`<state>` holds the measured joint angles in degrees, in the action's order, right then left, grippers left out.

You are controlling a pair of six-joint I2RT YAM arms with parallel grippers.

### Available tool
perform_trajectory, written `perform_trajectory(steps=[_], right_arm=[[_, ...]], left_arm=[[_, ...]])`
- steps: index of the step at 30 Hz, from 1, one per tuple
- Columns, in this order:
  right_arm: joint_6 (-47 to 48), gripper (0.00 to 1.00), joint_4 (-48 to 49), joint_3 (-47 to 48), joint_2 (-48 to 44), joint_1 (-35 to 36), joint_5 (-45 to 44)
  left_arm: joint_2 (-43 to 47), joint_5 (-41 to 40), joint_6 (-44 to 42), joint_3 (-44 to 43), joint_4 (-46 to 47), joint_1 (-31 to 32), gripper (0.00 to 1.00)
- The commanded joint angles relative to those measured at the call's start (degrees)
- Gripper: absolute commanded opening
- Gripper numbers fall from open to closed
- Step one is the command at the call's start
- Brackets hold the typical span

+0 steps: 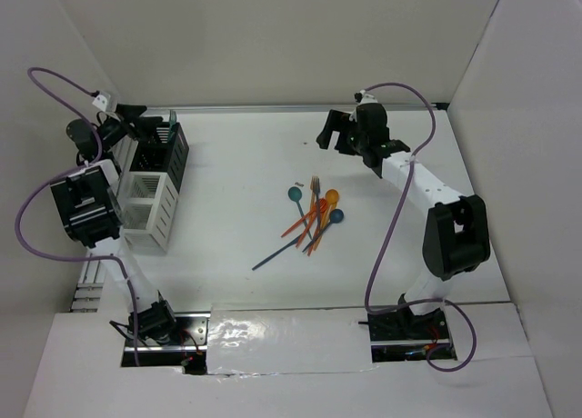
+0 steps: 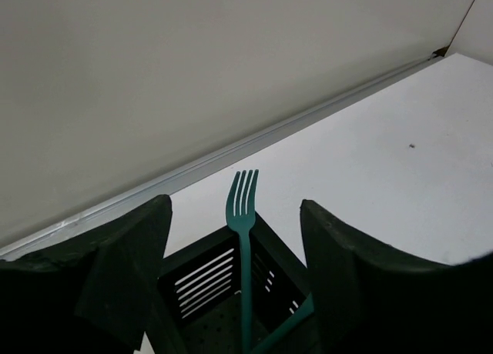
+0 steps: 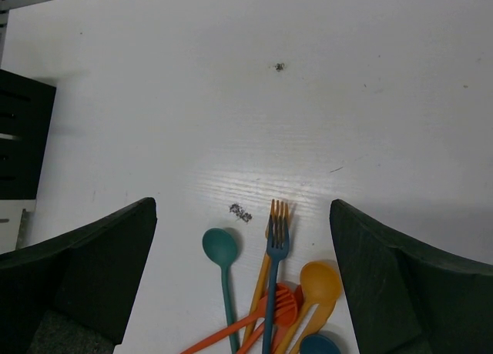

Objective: Sort the eating utensils into containers

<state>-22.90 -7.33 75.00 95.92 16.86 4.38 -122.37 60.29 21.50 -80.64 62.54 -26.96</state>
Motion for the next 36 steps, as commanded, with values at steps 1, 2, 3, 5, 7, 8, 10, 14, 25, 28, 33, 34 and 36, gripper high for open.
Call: perform_trajectory(steps=[1,2,3,5,7,8,10,14,25,28,33,34,36], right_arm=[[0.05,1.00,1.53,1.47,-1.60,0.36,0.54],[-0.04,1.00,1.53,1.46,-1.96,0.36,0.54],[-0.04,1.00,1.53,0.94,-2.40,0.28,0.02],[-0.39,1.00,1.53,0.15,-4.15,0.54,-0.68],[-0.83,1.00,1.01,-0.73,-5.12,0.28,-1.31],[-1.01,1.00,1.00,-2.39,-6.43,0.45,-1.83],[-1.27,1.00,1.00,-3.54,-8.20,0.28,-1.83],[-1.89,1.00,-3.38,-6.01,-14.00,0.45,-5.43],[-8.20,1.00,-19.71,-20.14,-36.12,0.10,-12.55],[-9.88,1.00,-23.33,-22.08,-41.50,0.10,-11.77],[-11.73,1.00,-27.99,-25.87,-53.54,0.10,-10.18],[-11.91,1.00,-29.30,-26.65,-56.78,0.01,-10.18],[-12.26,1.00,-29.84,-27.27,-58.99,0.10,-9.66]], left_arm=[[7.91,0.61,-2.51,-0.04,1.90,-0.81,0.82],[8.89,1.05,-3.99,-0.48,-0.12,-0.99,0.82],[9.94,1.75,-4.44,-1.18,-2.58,-0.99,0.82],[13.28,3.42,-5.23,-4.51,-13.11,-0.90,0.82],[16.18,4.04,-5.67,-8.46,-24.76,-0.29,0.82],[17.15,5.17,-6.29,-9.44,-27.71,-0.37,0.81],[20.04,9.12,-10.58,-10.41,-36.50,2.50,0.81],[25.85,8.02,-24.71,-10.33,-53.20,12.52,0.82],[33.53,-52.61,16.67,3.29,-74.37,48.74,0.63],[31.41,-59.65,21.19,3.12,-78.95,54.71,0.64],[26.05,-68.98,27.54,1.72,-82.93,61.49,0.65],[24.82,-69.60,29.03,0.50,-84.41,62.11,0.66],[21.30,-70.05,30.18,-0.56,-85.13,62.55,0.66]])
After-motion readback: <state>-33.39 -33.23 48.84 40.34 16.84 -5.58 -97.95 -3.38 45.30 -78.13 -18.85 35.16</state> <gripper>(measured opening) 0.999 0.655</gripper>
